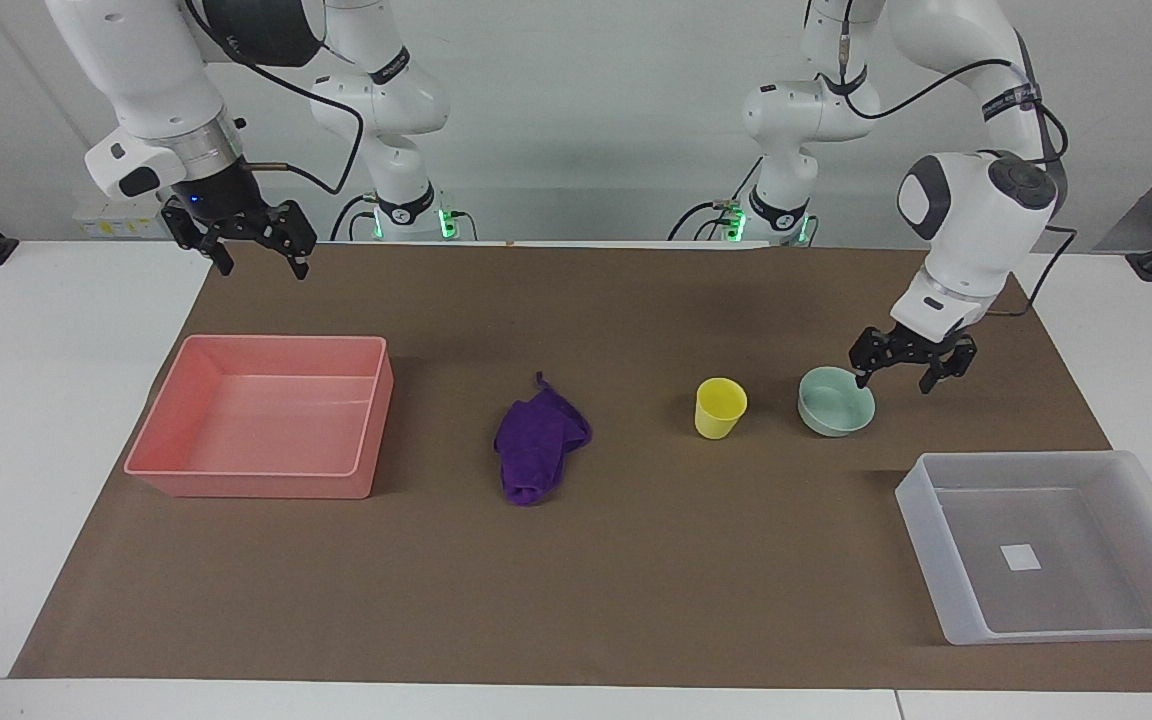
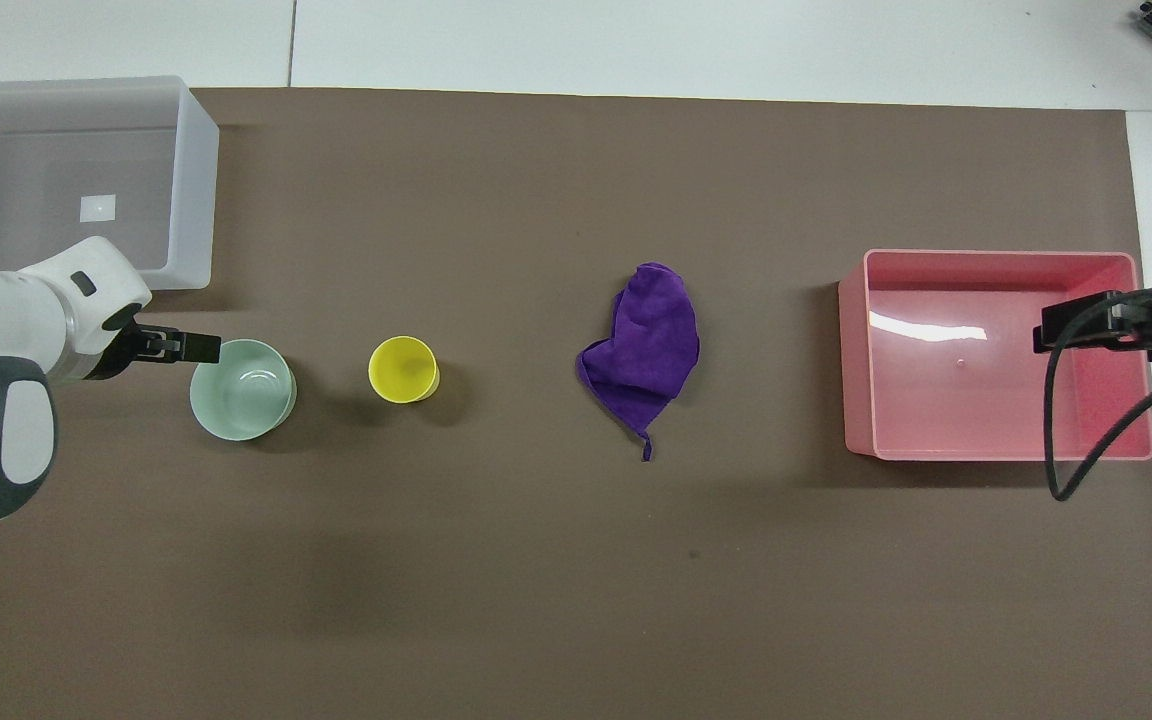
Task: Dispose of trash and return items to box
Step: 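Reach the left gripper to the pale green bowl and grasp its rim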
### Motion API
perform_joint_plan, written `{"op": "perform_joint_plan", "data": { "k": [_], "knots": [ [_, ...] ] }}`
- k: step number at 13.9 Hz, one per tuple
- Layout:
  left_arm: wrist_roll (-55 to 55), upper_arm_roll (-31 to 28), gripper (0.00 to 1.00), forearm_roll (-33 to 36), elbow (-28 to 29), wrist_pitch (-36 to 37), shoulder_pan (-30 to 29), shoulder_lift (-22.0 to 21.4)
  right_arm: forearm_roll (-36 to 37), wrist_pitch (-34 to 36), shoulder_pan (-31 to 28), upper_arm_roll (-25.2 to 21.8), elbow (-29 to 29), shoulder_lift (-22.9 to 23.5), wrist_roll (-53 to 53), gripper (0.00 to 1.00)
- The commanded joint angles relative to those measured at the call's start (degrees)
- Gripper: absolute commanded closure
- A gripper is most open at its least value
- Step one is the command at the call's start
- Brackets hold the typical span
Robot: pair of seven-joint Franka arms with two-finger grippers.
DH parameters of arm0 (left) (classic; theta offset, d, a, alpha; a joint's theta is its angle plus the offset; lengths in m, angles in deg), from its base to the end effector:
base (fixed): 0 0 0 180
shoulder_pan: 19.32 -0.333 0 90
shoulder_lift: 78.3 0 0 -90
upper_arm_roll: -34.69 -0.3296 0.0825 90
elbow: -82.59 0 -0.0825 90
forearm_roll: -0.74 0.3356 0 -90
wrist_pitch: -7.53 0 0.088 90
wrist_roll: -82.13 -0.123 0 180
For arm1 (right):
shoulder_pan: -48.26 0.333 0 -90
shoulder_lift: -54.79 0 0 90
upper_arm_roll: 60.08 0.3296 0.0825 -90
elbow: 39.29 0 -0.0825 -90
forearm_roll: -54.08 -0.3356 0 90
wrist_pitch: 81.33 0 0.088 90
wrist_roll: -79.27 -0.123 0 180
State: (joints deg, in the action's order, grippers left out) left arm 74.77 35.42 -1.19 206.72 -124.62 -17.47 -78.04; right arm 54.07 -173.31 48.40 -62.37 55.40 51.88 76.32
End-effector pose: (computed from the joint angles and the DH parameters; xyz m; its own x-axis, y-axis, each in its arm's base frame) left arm 0.5108 -0.0241 0.4308 0.9791 -0.1498 0.1372 -0.1527 -0.9882 0.0104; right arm 0.4917 -0.0190 0.6157 0.9960 -0.0889 0.0033 -0.0888 -0.9960 -0.0024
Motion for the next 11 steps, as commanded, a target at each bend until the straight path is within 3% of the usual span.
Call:
{"op": "perform_joint_plan", "data": {
  "k": [1, 11],
  "knots": [
    [0.6, 0.5, 0.00, 0.0, 3.4, -4.7, -0.6, 0.3, -1.0, 0.1, -1.5, 0.3, 1.4, -1.3, 1.5, 0.00],
    [1.1, 0.5, 0.00, -0.7, 6.6, -12.5, -0.6, 5.1, -1.0, 0.4, -1.6, 0.6, 4.6, -3.0, 1.5, 0.00]
  ]
}}
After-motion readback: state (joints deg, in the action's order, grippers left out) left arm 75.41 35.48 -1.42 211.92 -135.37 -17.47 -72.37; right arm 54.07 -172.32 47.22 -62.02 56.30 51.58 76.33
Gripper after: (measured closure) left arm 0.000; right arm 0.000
